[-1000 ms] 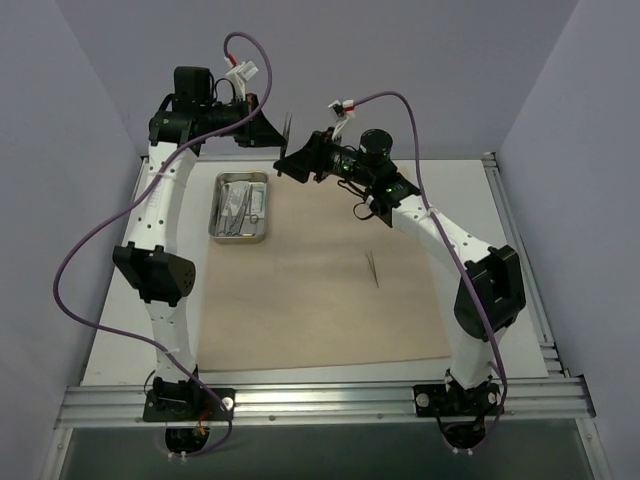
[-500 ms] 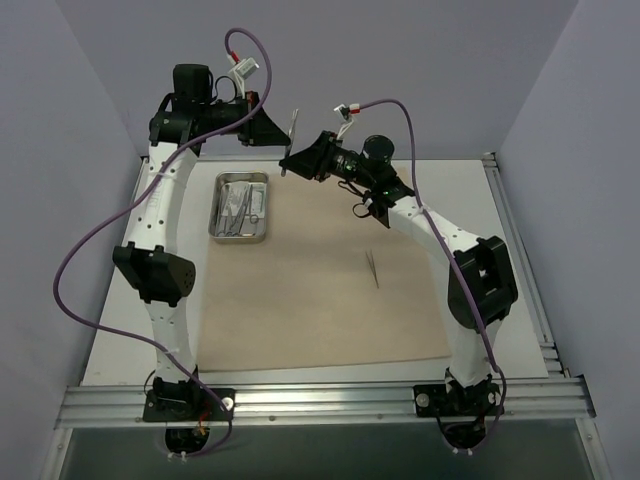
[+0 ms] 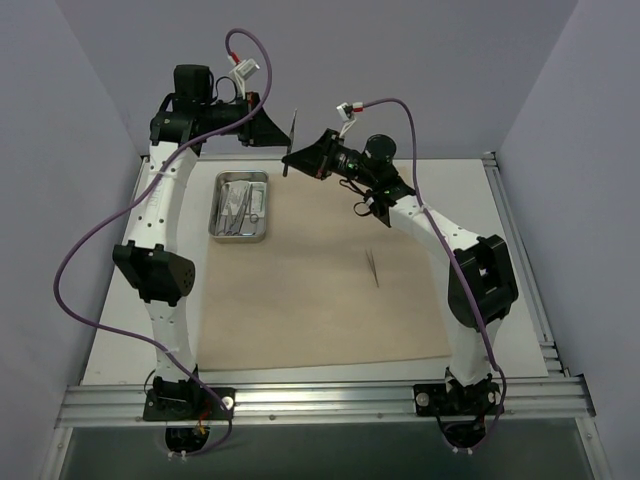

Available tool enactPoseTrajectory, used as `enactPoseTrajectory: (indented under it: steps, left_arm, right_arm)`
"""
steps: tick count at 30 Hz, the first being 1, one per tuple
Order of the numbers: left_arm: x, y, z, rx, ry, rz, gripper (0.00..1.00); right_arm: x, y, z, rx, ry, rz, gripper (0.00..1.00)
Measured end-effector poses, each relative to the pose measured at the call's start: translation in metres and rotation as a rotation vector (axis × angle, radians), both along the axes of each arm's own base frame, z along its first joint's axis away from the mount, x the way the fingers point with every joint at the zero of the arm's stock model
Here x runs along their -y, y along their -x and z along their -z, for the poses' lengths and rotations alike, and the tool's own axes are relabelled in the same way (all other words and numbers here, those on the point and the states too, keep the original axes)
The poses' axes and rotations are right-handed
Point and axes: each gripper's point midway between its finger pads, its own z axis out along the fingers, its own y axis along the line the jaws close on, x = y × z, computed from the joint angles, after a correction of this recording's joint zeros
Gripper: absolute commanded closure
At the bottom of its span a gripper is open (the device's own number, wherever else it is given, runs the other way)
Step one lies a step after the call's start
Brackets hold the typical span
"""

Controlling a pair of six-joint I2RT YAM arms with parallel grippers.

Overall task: Open and lay out the surgical kit
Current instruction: Place the medical item in the surgical kit.

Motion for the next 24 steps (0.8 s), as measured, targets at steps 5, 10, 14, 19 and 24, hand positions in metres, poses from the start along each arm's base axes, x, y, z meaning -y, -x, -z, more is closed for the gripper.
enactPoseTrajectory:
  steps: [5, 10, 14, 19, 24]
  left_arm:
    - [-0.001, -0.005, 0.005, 0.015, -0.028, -0.026, 0.03]
    - [-0.01, -0.016, 0.019, 0.02, -0.102, -0.108, 0.06]
    - [-0.024, -0.029, 0.037, 0.027, -0.202, -0.201, 0.06]
    - [-0.042, -0.04, 0.054, 0.033, -0.312, -0.298, 0.06]
    - [-0.053, -0.047, 0.062, 0.039, -0.371, -0.351, 0.06]
  right_arm:
    - [0.005, -0.011, 0.025, -0.047, 0.08, 0.056, 1.0]
    - [0.031, -0.027, 0.08, -0.172, 0.284, 0.189, 1.0]
    - [0.077, -0.023, 0.117, -0.26, 0.495, 0.336, 1.0]
    - [0.146, 0.019, 0.157, -0.364, 0.745, 0.488, 1.0]
    - [0.193, 0.065, 0.214, -0.504, 0.944, 0.549, 1.0]
